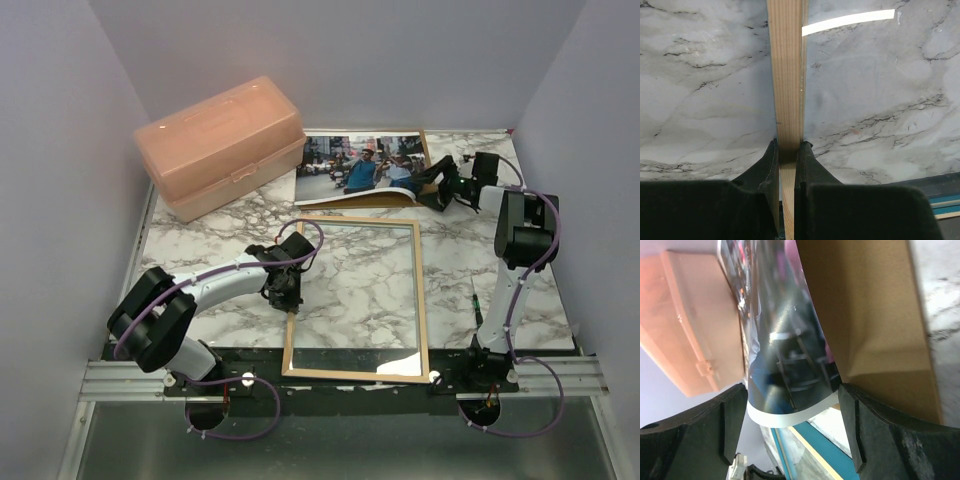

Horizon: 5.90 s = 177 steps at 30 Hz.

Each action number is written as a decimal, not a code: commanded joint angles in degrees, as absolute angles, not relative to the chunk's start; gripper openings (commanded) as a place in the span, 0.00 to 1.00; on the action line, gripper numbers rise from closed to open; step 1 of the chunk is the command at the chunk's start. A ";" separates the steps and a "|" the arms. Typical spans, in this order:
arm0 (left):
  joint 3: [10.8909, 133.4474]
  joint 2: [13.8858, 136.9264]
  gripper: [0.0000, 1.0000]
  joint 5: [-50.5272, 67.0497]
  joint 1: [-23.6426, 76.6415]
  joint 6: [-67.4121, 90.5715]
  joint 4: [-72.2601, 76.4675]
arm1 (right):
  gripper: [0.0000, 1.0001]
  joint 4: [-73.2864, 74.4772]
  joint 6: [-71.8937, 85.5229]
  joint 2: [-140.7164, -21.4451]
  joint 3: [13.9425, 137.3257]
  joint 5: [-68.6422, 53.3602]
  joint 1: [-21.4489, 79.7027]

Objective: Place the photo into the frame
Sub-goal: Pick up the photo at the center of the board, then turn over the photo from the photo frame.

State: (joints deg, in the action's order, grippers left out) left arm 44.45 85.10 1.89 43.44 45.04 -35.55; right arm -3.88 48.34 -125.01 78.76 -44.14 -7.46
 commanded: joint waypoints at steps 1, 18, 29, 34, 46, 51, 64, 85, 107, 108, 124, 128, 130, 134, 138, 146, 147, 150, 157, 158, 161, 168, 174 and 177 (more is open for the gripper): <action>40.30 92.36 0.00 3.93 46.32 45.35 -28.29 | 0.81 -8.56 52.25 -130.39 77.16 -46.63 -5.54; 40.87 93.49 0.00 3.78 46.66 45.10 -28.68 | 0.84 -36.25 71.16 -139.31 85.19 -53.58 -4.04; 41.05 93.49 0.00 3.52 46.67 45.00 -28.92 | 0.54 -45.79 76.13 -135.72 81.85 -54.37 -3.91; 40.88 93.15 0.00 3.38 46.74 45.14 -29.04 | 0.42 -45.43 76.03 -133.42 79.60 -54.51 -3.89; 41.97 84.97 0.28 0.90 46.70 45.31 -32.38 | 0.26 -35.14 67.70 -116.30 69.16 -52.21 -3.87; 42.61 78.95 0.59 0.69 46.74 45.29 -33.39 | 0.20 -25.92 61.99 -107.97 65.99 -49.96 -3.92; 44.20 61.96 0.73 1.04 46.85 45.70 -36.10 | 0.08 -12.46 55.86 -81.67 48.03 -47.64 -3.94; 45.78 54.93 0.99 0.47 57.86 28.09 -23.04 | 0.12 24.36 55.78 -40.76 35.52 -44.80 -3.49; 52.21 67.84 0.86 -8.42 64.63 14.44 -11.47 | 0.16 28.27 56.88 -40.07 36.82 -44.99 -3.48; 52.69 68.85 0.84 -9.03 64.89 14.22 -11.37 | 0.16 28.32 56.90 -40.12 36.82 -45.09 -3.46; 57.85 81.84 0.49 -19.58 69.10 11.89 -6.90 | 0.17 28.92 56.99 -39.42 35.48 -46.56 -3.44; 57.74 84.26 0.44 -20.74 69.62 11.64 -5.35 | 0.18 28.80 57.05 -39.33 34.81 -46.76 -3.49; 57.81 85.44 0.41 -20.61 69.85 11.69 -4.88 | 0.18 29.30 56.94 -39.24 35.06 -46.85 -3.45; 58.43 88.07 0.26 -21.84 70.51 12.09 -4.83 | 0.18 30.50 56.66 -38.72 35.68 -46.00 -3.51; 58.86 88.70 0.09 -23.13 70.86 12.63 -5.33 | 0.19 31.66 55.84 -38.18 35.51 -44.65 -3.43; 60.08 84.68 0.00 -24.20 70.99 14.05 -8.97 | 0.56 31.53 56.06 -37.42 34.09 -43.24 -3.45; 60.39 83.98 0.00 -24.12 70.98 14.34 -9.95 | 0.62 31.15 56.21 -37.35 33.92 -43.32 -3.48; 62.05 82.60 0.00 -23.35 70.88 16.47 -13.83 | 0.79 31.04 55.84 -37.27 33.98 -43.42 -3.48; 66.93 80.49 0.00 -19.62 70.85 20.36 -20.79 | 1.00 35.55 52.38 -36.71 36.52 -41.24 -3.49; 67.44 80.05 0.00 -18.71 70.75 20.68 -21.41 | 1.00 35.75 52.14 -36.44 36.85 -41.06 -3.45; 68.48 78.88 0.00 -16.38 70.42 21.08 -22.53 | 1.00 36.18 52.27 -35.76 38.06 -40.58 -3.44; 68.54 73.94 0.00 -11.81 68.48 23.00 -24.10 | 1.00 37.70 52.74 -33.10 42.87 -37.59 -3.44; 66.25 66.01 0.00 -0.58 64.26 24.60 -21.62 | 1.00 42.79 50.10 -32.16 48.31 -32.52 -3.45; 66.49 63.03 0.00 6.50 59.83 25.92 -23.99 | 1.00 43.66 49.04 -31.14 50.71 -30.18 -3.52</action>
State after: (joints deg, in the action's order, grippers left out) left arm 66.94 68.12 -6.26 64.82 23.27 -23.46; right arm 39.62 51.62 -32.62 47.05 -35.81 -3.70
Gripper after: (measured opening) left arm 0.007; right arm 0.997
